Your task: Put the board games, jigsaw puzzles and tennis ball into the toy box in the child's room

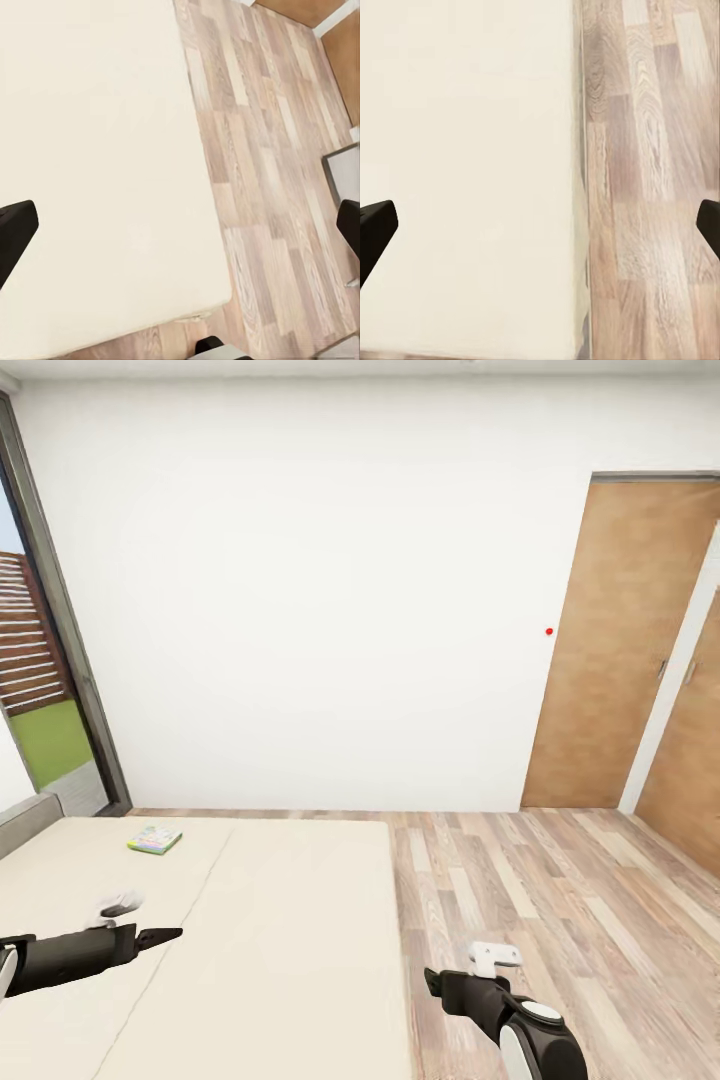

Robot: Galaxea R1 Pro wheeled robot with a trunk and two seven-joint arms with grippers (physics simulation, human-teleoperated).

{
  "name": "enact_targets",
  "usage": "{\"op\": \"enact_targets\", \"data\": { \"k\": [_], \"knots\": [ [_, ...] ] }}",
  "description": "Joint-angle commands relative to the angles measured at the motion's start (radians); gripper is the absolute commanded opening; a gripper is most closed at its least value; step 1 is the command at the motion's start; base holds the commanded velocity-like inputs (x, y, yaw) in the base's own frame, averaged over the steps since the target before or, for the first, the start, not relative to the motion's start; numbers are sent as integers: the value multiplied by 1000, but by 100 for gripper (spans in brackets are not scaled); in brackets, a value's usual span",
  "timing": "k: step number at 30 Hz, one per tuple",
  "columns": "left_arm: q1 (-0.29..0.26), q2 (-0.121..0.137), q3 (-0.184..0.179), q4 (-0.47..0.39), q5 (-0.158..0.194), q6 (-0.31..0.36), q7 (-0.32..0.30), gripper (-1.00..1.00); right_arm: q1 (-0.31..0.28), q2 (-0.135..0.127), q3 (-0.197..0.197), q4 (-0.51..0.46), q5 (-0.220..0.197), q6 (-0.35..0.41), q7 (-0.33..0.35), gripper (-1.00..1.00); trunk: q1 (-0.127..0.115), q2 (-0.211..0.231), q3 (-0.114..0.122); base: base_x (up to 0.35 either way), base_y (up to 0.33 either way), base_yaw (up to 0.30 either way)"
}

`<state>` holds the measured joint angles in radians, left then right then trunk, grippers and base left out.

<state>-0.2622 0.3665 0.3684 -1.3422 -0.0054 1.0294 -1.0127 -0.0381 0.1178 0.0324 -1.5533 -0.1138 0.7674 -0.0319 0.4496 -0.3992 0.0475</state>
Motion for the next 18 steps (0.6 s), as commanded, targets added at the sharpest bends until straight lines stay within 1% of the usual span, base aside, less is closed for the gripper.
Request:
{"op": "enact_targets", "data": {
  "k": [1, 7, 18],
  "knots": [
    [0, 0, 1, 0, -1, 8, -5, 100, 0, 0, 0, -1, -7, 4, -3, 100, 0, -1, 0, 0, 176, -240],
    [0, 0, 1, 0, -1, 8, -5, 100, 0, 0, 0, -1, -7, 4, -3, 100, 0, -1, 0, 0, 202, -102],
    [0, 0, 1, 0, -1, 8, -5, 100, 0, 0, 0, -1, -8, 4, -3, 100, 0, -1, 0, 0, 96, -22]
  ]
}}
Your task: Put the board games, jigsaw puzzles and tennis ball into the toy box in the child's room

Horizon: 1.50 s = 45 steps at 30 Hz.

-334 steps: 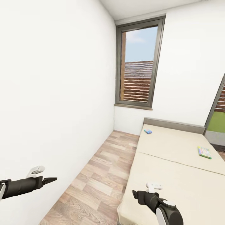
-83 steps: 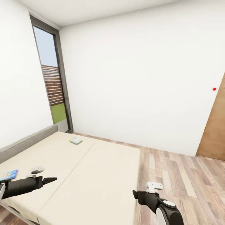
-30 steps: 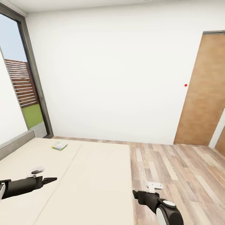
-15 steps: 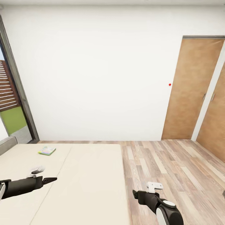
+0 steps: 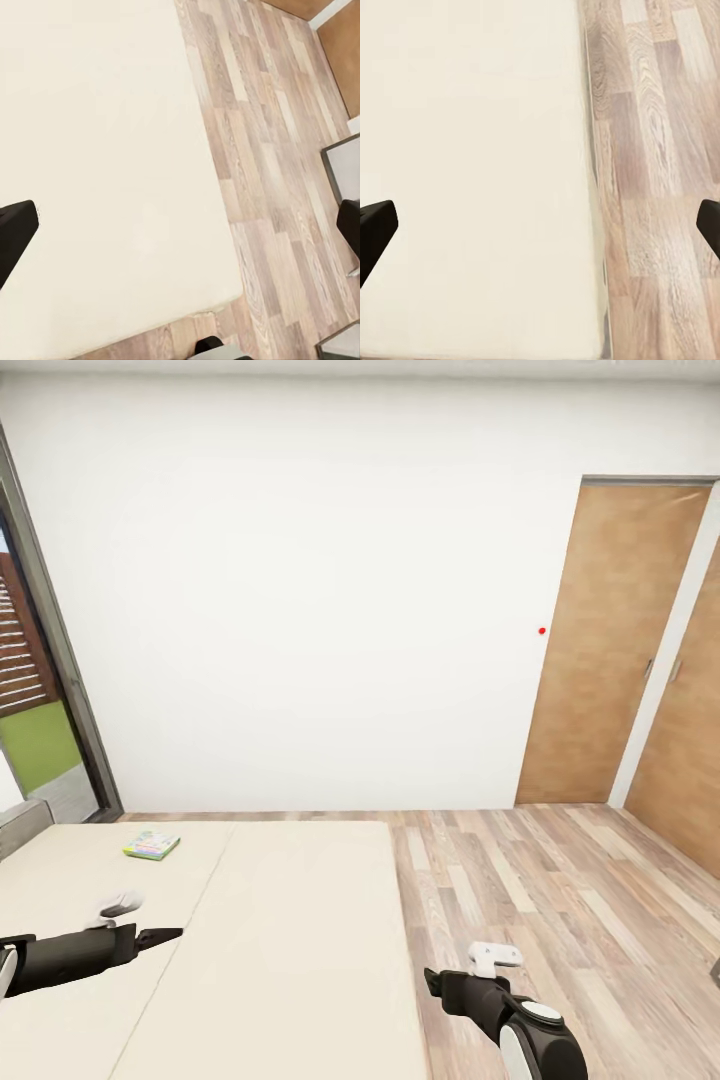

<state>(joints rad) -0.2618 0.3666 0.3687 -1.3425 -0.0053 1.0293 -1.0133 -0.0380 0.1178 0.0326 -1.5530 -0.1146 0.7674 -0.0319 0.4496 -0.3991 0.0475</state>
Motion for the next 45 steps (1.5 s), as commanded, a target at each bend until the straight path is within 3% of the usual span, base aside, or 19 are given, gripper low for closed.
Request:
{"op": "enact_targets", "data": {
  "k": [1, 21, 45],
  "knots": [
    [0, 0, 1, 0, -1, 8, -5, 100, 0, 0, 0, -1, -7, 4, -3, 100, 0, -1, 0, 0, 156, -5],
    [0, 0, 2, 0, -1, 8, -5, 100, -2, 0, 1, 4, -8, 1, -6, 100, 0, -1, 0, 0, 71, -1],
    [0, 0, 2, 0, -1, 8, -4, 100, -2, 0, 1, 4, -8, 1, -6, 100, 0, -1, 0, 0, 264, 0]
  ]
}}
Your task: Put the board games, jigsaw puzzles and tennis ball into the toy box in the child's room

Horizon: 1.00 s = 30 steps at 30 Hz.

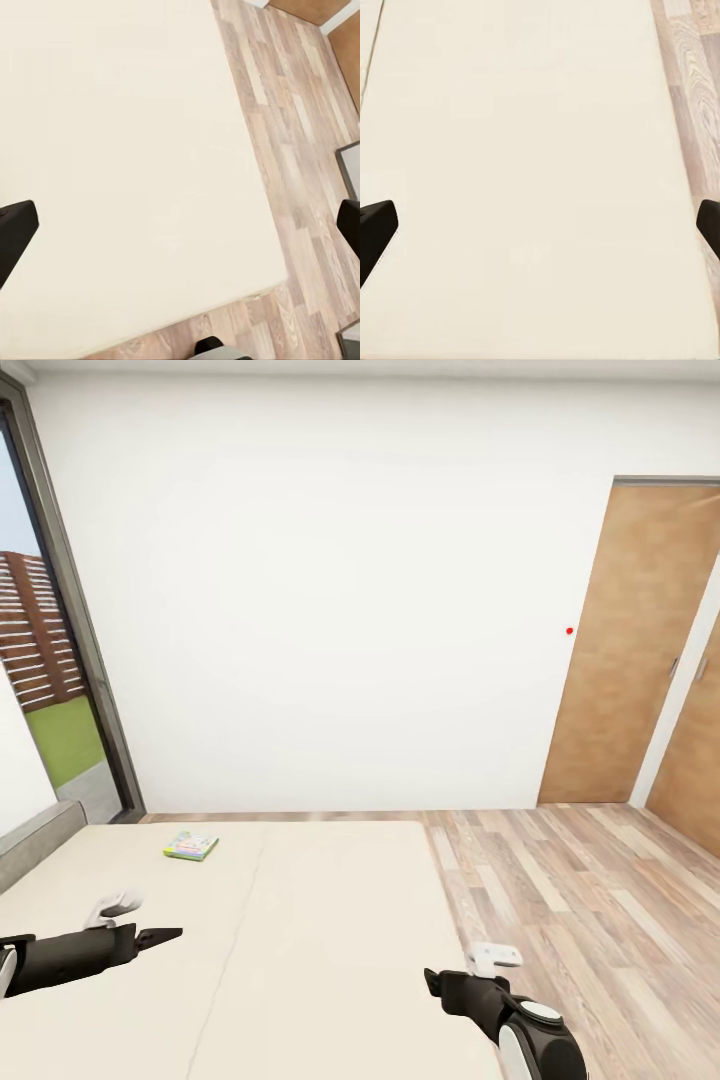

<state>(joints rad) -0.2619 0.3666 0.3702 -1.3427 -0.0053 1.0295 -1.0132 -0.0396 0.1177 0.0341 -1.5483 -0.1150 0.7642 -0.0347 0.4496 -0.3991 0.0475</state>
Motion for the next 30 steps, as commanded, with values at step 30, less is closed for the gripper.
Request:
{"op": "enact_targets", "data": {
  "k": [30],
  "knots": [
    [0, 0, 1, 0, -2, 7, -4, 100, 0, 0, 0, -1, -8, 4, -4, 100, 0, -1, 0, 0, 280, 0]
  ]
}}
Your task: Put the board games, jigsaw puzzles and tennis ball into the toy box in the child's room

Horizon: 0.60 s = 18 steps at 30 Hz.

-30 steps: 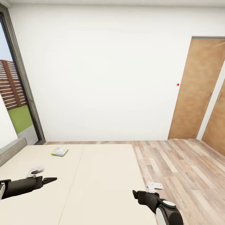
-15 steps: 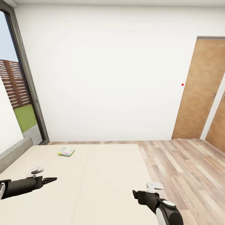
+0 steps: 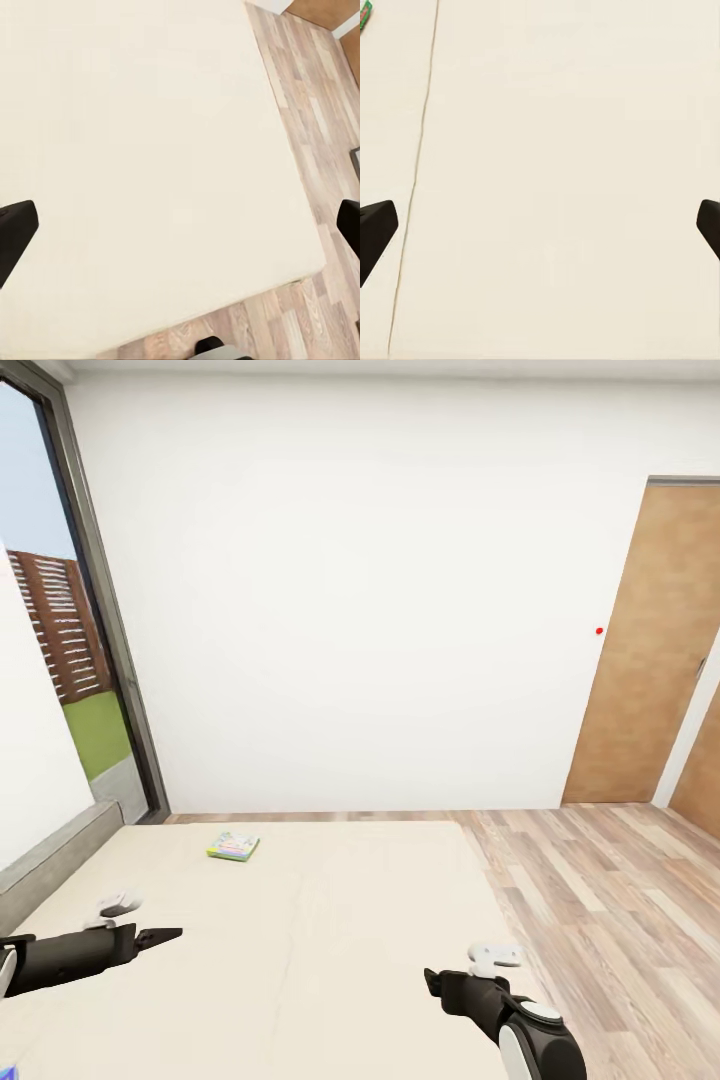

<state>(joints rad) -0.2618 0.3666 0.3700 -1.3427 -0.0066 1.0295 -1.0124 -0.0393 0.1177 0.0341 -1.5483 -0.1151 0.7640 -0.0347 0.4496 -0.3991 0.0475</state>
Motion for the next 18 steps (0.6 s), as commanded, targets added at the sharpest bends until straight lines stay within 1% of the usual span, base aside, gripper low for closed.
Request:
{"op": "enact_targets", "data": {
  "k": [1, 18],
  "knots": [
    [0, 0, 1, 0, -1, 7, -5, 100, 0, 0, 0, -1, -8, 4, -4, 100, 0, -1, 0, 0, 280, 0],
    [0, 0, 1, 1, -1, 7, -5, 100, -1, 0, 0, -1, -8, 4, -4, 100, 0, -1, 0, 0, 280, 0]
  ]
}}
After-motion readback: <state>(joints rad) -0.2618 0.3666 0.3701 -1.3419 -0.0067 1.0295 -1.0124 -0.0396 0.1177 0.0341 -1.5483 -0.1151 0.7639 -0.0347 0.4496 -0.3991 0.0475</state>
